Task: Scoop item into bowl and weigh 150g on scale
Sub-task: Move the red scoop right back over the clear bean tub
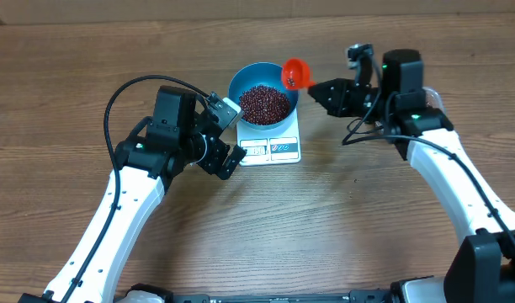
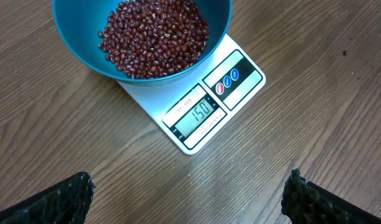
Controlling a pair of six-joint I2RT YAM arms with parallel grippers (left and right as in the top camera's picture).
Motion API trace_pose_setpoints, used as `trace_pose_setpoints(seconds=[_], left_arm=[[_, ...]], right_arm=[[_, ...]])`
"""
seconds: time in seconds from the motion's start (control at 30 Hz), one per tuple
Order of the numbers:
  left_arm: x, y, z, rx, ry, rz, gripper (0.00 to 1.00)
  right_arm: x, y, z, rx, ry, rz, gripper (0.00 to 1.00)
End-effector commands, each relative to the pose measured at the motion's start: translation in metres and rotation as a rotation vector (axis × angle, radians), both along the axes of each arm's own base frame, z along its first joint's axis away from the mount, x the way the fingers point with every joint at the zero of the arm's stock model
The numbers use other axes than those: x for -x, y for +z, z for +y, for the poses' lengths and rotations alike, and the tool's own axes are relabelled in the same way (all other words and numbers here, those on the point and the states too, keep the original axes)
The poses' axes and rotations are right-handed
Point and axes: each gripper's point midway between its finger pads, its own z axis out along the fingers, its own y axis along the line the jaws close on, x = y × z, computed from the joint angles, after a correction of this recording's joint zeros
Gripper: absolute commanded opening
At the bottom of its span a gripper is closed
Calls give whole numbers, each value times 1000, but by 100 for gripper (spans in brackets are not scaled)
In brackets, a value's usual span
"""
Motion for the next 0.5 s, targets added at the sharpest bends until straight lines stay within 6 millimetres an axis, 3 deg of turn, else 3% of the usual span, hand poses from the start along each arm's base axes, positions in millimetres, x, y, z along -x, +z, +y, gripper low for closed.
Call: trace_pose_setpoints(seconds=[0.0, 0.23, 0.47], left_arm=[[3, 5, -5, 10, -32, -18, 100], [3, 5, -5, 10, -32, -18, 100], [3, 5, -5, 10, -32, -18, 100]], right_arm=[[-3, 23, -18, -63, -21, -7, 4], [1, 30, -80, -10, -139, -16, 4], [21, 36, -147, 190, -302, -58, 4]])
